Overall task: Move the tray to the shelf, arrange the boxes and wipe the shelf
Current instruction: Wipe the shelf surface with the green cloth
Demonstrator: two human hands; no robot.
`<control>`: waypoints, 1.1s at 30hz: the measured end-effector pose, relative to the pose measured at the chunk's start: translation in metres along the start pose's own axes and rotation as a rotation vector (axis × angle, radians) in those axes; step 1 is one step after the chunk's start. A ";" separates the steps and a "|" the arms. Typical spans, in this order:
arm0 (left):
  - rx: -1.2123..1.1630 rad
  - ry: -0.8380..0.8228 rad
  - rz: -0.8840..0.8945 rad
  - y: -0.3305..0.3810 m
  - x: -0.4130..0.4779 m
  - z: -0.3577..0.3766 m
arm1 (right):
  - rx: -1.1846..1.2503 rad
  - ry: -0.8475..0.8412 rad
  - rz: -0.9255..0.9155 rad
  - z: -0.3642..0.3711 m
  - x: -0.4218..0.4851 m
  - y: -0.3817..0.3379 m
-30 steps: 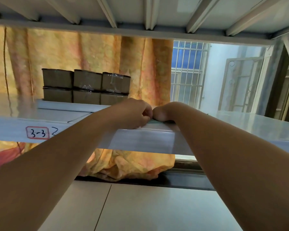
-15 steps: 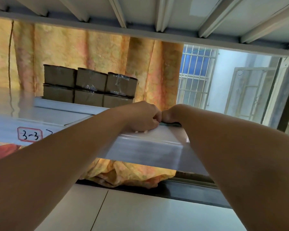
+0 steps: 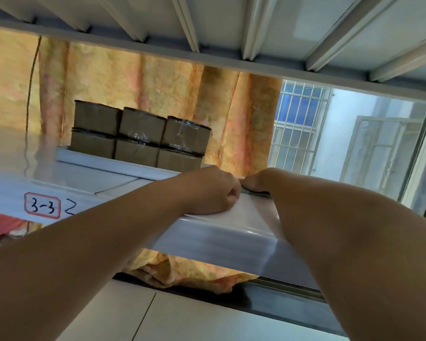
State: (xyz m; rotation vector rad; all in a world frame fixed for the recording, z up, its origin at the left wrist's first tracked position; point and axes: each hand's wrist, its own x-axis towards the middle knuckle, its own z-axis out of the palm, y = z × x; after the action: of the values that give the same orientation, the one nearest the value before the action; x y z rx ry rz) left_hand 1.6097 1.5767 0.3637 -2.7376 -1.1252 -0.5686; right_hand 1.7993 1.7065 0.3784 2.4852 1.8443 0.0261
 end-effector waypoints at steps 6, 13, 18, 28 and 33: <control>0.047 -0.019 -0.022 0.012 0.002 -0.003 | 0.024 0.011 0.051 -0.001 -0.044 0.005; 0.001 0.008 -0.175 0.025 0.008 0.002 | 0.086 -0.005 0.100 0.000 -0.088 0.026; -0.029 0.043 -0.283 0.042 0.008 0.004 | 0.114 -0.044 0.116 0.003 -0.119 0.041; -0.175 0.113 -0.277 0.073 0.004 0.004 | 0.207 -0.001 0.073 0.011 -0.188 0.075; -0.200 0.123 -0.228 0.088 0.010 0.007 | 0.183 0.026 0.064 0.014 -0.218 0.087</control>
State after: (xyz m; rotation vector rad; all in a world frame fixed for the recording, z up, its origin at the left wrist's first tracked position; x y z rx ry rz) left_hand 1.6803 1.5224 0.3631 -2.7053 -1.4307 -0.9128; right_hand 1.8203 1.4727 0.3721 2.6756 1.8554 -0.1141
